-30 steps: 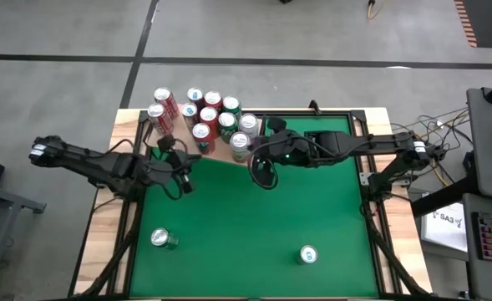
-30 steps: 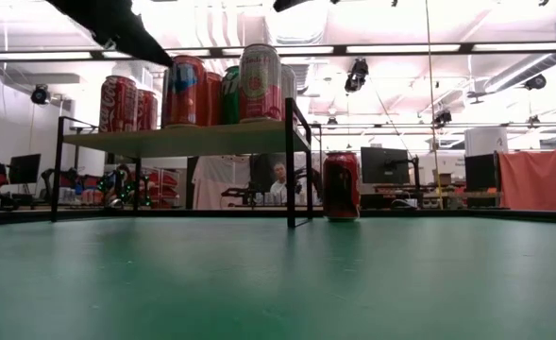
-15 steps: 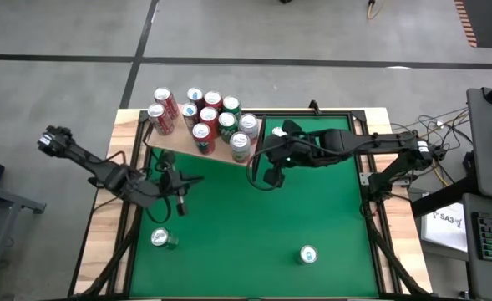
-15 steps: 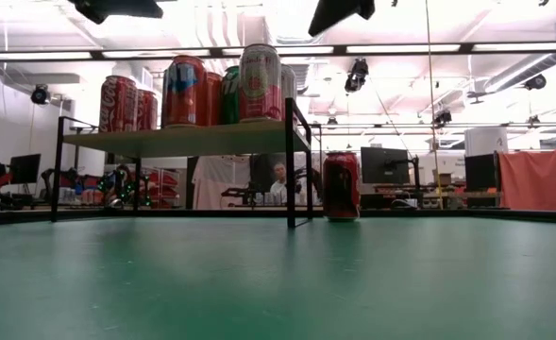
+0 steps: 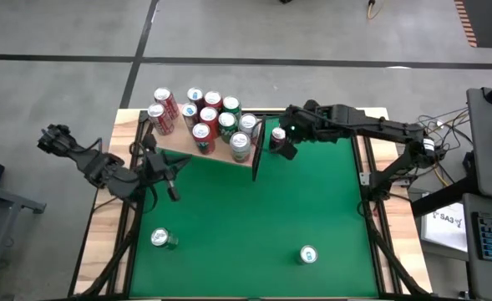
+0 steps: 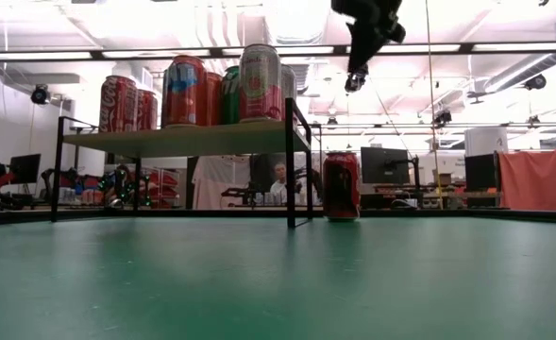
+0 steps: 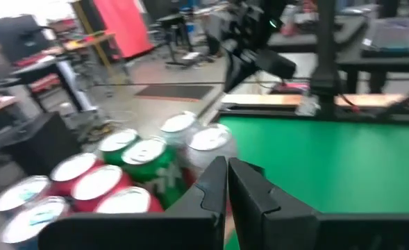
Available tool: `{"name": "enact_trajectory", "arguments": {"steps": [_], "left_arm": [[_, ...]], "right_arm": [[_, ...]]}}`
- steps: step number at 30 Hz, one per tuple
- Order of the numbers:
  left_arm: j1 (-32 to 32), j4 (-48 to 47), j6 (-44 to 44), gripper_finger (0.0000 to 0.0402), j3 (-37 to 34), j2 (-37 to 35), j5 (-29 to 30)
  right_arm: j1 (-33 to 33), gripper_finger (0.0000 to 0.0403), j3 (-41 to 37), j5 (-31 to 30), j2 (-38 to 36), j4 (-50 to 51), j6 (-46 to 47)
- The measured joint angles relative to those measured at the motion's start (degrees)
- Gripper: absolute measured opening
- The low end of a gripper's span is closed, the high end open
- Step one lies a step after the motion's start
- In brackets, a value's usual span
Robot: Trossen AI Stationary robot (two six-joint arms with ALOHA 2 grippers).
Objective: Place canned beverage on shelf
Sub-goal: Put the red/black soda can on the shelf aligned with the other red/black soda can
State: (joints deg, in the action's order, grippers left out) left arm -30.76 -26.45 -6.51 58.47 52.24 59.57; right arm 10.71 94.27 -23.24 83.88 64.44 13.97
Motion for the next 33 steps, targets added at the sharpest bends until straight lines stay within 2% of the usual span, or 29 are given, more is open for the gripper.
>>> {"name": "enact_trajectory", "arguments": {"steps": [7, 11, 18, 23, 29, 33], "left_arm": [[0.0, -2.1, 0.0, 0.0, 1.8, -0.7, 2.0], [0.0, -2.5, 0.0, 0.0, 1.4, -0.8, 2.0], [0.0, -2.5, 0.0, 0.0, 1.1, -0.8, 2.0], [0.0, -2.5, 0.0, 0.0, 1.0, -0.8, 2.0], [0.0, -2.5, -0.2, 0.0, 1.0, -0.6, 1.9], [0.0, -2.5, -0.2, 0.0, 1.0, -0.1, 1.9]], "right_arm": [[4.4, 0.0009, -6.5, 1.3, -3.1, -4.7, -4.5], [6.5, 0.0009, -13.0, 4.3, -6.7, -11.7, -6.3], [10.1, 0.0009, -24.1, 5.7, -12.8, -21.9, -6.0], [11.4, 0.0009, -32.9, 10.1, -15.1, -33.4, -7.5], [11.3, 0.0009, -43.6, 10.3, -16.8, -50.1, -14.8], [11.4, 0.0009, -47.0, 10.2, -16.5, -54.9, -15.5]]}}
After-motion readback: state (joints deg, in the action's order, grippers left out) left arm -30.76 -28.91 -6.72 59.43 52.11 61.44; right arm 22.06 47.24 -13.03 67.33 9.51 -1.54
